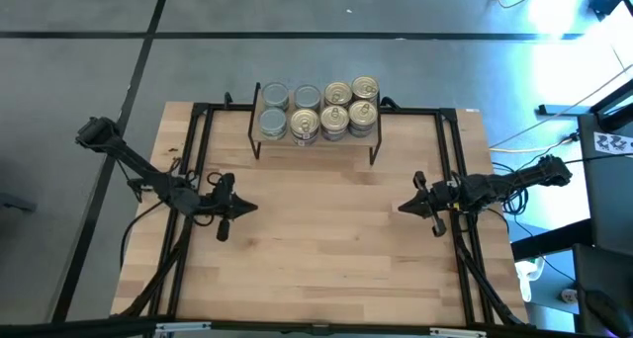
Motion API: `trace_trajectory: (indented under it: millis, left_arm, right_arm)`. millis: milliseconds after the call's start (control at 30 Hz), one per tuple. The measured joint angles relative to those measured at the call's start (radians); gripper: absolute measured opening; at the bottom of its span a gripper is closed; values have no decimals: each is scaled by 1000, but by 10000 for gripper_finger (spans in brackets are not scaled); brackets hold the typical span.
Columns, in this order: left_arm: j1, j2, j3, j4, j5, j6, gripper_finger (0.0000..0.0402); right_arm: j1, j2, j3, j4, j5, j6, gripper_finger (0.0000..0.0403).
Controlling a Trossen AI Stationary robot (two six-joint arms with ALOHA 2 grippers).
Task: Stack canned seafood by type on shelf
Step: Return to Home Position
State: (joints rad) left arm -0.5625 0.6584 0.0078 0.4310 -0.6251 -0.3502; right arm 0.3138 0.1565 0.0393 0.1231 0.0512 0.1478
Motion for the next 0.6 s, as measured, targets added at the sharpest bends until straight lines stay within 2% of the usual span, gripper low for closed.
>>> trace_trajectory:
  millis: [233, 400, 467, 533, 600]
  left_arm:
    - [-1, -79, 0, -3, 0, 90, 1]
    - [-1, -167, 0, -70, 2, 146, 1]
    - [9, -216, 0, -77, 50, 181, 1]
    - [37, -267, 0, -80, 157, 213, 1]
    - [74, -323, 1, -118, 216, 236, 1]
  right_arm:
    - [0, -68, -25, -41, 20, 2, 18]
    - [0, -87, -26, -67, 34, 7, 12]
    - [0, -90, -26, -81, 25, 14, 9]
    - [0, -91, -27, -84, 16, 26, 6]
    - [0, -91, -27, -85, 15, 27, 5]
